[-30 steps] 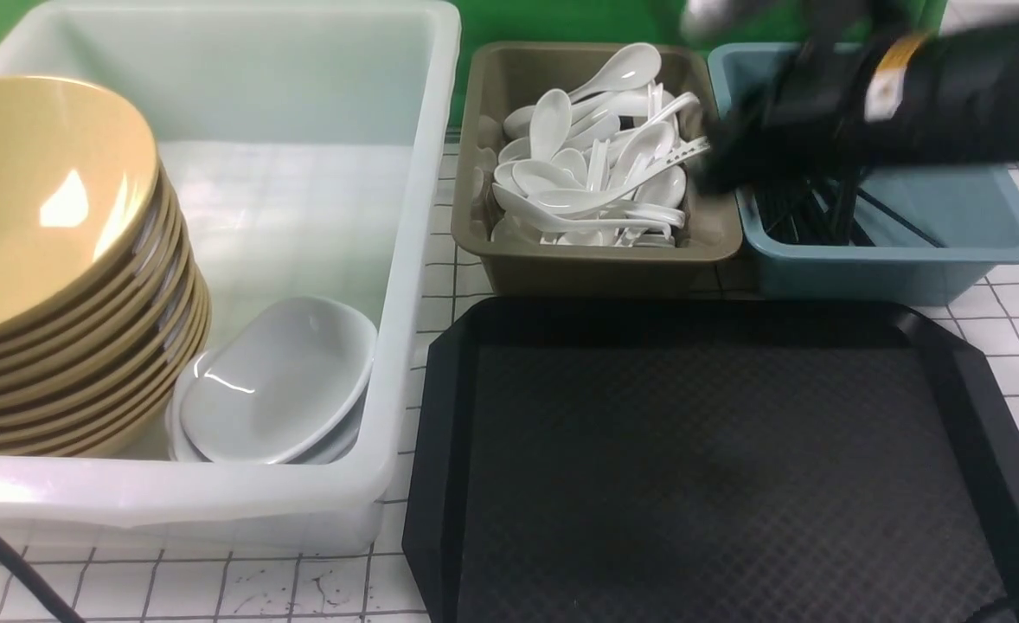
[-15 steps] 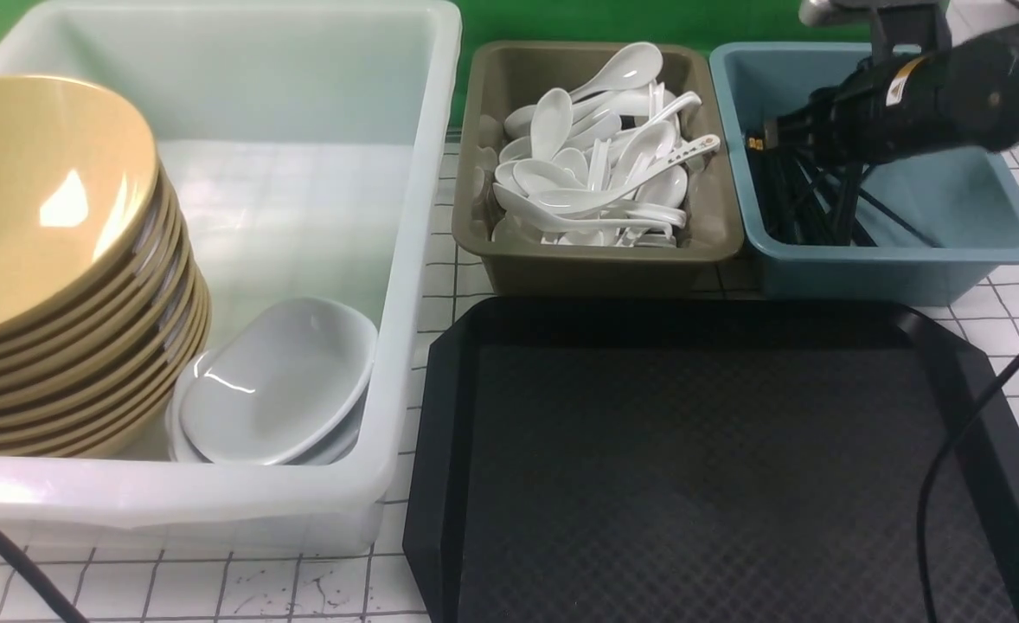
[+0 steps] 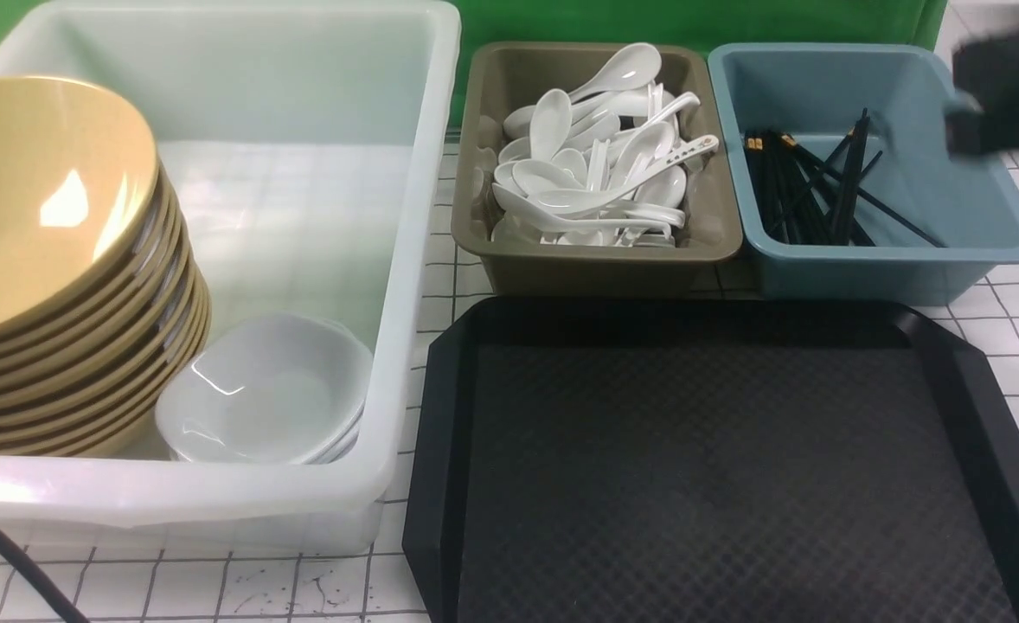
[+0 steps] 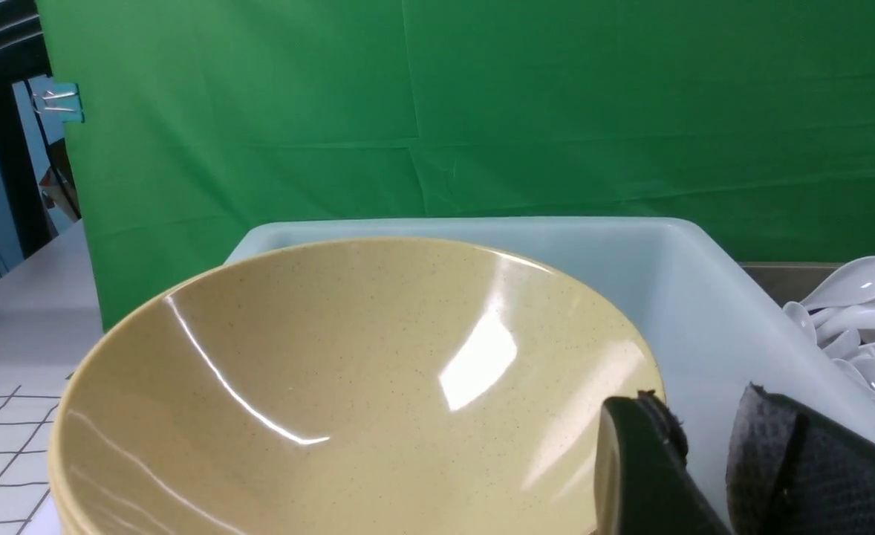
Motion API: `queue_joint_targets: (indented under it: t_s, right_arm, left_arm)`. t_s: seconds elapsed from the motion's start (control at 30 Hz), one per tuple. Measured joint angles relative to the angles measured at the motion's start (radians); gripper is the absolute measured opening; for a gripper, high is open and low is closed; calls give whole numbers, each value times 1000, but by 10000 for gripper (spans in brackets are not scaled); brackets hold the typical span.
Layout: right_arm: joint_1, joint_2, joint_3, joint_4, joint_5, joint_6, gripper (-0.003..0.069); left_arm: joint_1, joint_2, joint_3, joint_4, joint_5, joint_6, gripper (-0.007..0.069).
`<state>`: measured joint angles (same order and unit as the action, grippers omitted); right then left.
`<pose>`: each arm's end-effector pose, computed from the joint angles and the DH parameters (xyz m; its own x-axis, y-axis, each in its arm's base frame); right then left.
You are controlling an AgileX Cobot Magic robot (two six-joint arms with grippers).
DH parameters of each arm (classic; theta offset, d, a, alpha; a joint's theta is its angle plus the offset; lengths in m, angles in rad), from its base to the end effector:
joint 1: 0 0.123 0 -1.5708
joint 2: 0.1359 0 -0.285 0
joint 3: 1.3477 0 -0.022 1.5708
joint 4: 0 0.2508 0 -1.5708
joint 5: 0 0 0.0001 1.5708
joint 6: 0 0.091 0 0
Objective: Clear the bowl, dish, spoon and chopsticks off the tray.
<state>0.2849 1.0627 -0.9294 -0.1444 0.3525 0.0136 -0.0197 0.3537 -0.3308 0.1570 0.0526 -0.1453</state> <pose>0.2237 0.0608 0.3638 -0.3379 -0.2257 -0.9137 -0.2799 0.9510 -0.1313 0.0883 -0.0010 0.2961 0.0125 0.0112 -0.9999 0.0113 0.9999 0.0114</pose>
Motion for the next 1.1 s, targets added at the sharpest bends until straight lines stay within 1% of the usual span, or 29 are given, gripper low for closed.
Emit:
queue_joint_targets:
  t_s: [0.07,0.23,0.33,0.53,0.67,0.77,0.8,0.83,0.87,0.9,1.1]
  right_arm:
    - [4,-87,132,0,-42,1,36]
    - [5,-212,366,0,-77,8,36]
    - [5,-227,450,0,-78,5,36]
    - [6,-227,588,-4,-70,-47,36]
    - [0,-308,646,-5,-55,-66,36]
    - [-59,-508,711,-5,-56,-67,36]
    - [-68,-534,719,-5,-56,-67,36]
    - [-110,-651,756,-5,-56,-67,36]
    - [-115,-663,760,-5,-56,-67,36]
    - [-154,-759,792,-5,-56,-67,36]
    - [-254,-977,889,-5,-55,-26,36]
  left_arm:
    - [0,0,0,0,1,0,139]
    - [0,0,0,0,1,0,139]
    - [0,0,0,0,1,0,139]
    - [0,1,0,0,1,0,139]
    - [0,1,0,0,3,0,139]
    - [0,1,0,0,4,0,139]
    - [0,1,0,0,6,0,139]
    - [0,1,0,0,6,0,139]
    - [0,1,0,0,7,0,139]
    - [0,1,0,0,10,0,139]
    - [0,1,0,0,26,0,139]
